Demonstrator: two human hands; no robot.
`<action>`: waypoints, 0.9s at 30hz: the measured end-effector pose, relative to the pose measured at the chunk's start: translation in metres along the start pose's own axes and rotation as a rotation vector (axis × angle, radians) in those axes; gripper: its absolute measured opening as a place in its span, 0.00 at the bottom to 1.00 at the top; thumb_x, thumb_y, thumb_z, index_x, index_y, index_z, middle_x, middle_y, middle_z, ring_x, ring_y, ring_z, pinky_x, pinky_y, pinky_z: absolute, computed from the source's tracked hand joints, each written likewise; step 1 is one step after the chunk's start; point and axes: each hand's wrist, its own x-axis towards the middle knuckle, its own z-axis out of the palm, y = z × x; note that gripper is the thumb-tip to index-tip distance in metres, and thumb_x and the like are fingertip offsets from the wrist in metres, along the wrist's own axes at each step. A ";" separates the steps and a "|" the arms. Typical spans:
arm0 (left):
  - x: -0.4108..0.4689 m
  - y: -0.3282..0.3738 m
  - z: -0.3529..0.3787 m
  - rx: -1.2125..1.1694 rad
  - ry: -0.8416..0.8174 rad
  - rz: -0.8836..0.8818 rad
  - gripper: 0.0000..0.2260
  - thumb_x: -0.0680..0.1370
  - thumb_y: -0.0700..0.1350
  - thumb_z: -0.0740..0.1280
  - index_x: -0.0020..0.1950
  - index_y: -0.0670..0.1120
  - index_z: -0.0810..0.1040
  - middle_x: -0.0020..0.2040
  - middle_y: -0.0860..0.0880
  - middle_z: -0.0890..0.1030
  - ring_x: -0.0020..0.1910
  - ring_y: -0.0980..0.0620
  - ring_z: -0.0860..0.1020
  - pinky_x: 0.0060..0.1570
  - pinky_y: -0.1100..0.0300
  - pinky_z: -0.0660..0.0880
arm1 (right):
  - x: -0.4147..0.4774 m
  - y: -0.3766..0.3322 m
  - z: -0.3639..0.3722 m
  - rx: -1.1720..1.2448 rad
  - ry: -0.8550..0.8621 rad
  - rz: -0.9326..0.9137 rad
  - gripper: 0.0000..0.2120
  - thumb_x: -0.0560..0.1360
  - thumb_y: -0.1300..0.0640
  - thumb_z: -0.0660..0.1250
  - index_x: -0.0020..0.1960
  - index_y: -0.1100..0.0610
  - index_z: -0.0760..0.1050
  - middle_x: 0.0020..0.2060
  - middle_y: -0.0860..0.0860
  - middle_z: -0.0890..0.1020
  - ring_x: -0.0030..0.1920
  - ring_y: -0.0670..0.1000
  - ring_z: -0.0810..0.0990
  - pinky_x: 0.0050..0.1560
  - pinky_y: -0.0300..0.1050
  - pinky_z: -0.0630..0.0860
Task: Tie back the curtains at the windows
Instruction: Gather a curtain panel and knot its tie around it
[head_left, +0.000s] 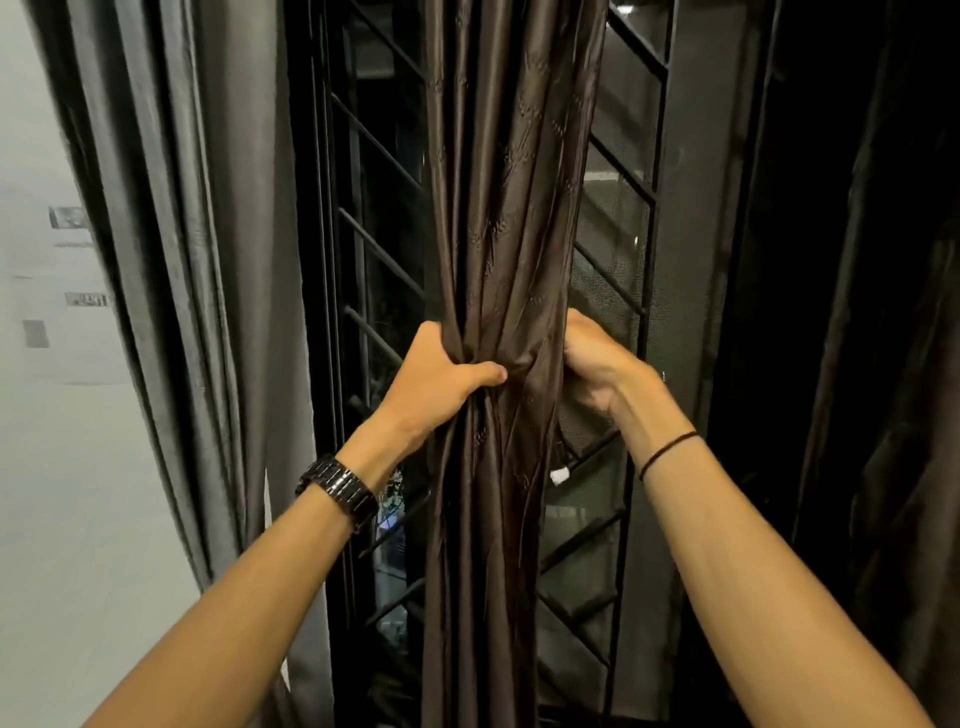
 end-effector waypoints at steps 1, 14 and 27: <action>-0.001 0.001 -0.002 0.009 0.011 0.001 0.22 0.72 0.35 0.79 0.57 0.49 0.72 0.59 0.46 0.81 0.57 0.51 0.81 0.52 0.62 0.77 | -0.001 -0.004 0.003 0.020 -0.067 0.013 0.11 0.83 0.65 0.59 0.56 0.59 0.80 0.47 0.55 0.88 0.47 0.52 0.87 0.47 0.46 0.84; -0.002 0.001 -0.017 0.601 0.227 0.230 0.18 0.70 0.57 0.75 0.53 0.46 0.85 0.49 0.49 0.83 0.57 0.47 0.74 0.58 0.48 0.76 | -0.037 -0.012 0.002 -0.921 0.316 -0.458 0.03 0.76 0.56 0.72 0.48 0.52 0.85 0.37 0.48 0.85 0.40 0.51 0.83 0.44 0.47 0.80; -0.009 0.016 -0.001 0.825 0.154 0.339 0.12 0.71 0.55 0.65 0.40 0.48 0.70 0.37 0.45 0.77 0.41 0.35 0.79 0.33 0.53 0.64 | -0.042 -0.039 0.039 -1.277 -0.067 -1.247 0.08 0.71 0.68 0.69 0.49 0.60 0.81 0.43 0.54 0.82 0.40 0.56 0.80 0.39 0.55 0.78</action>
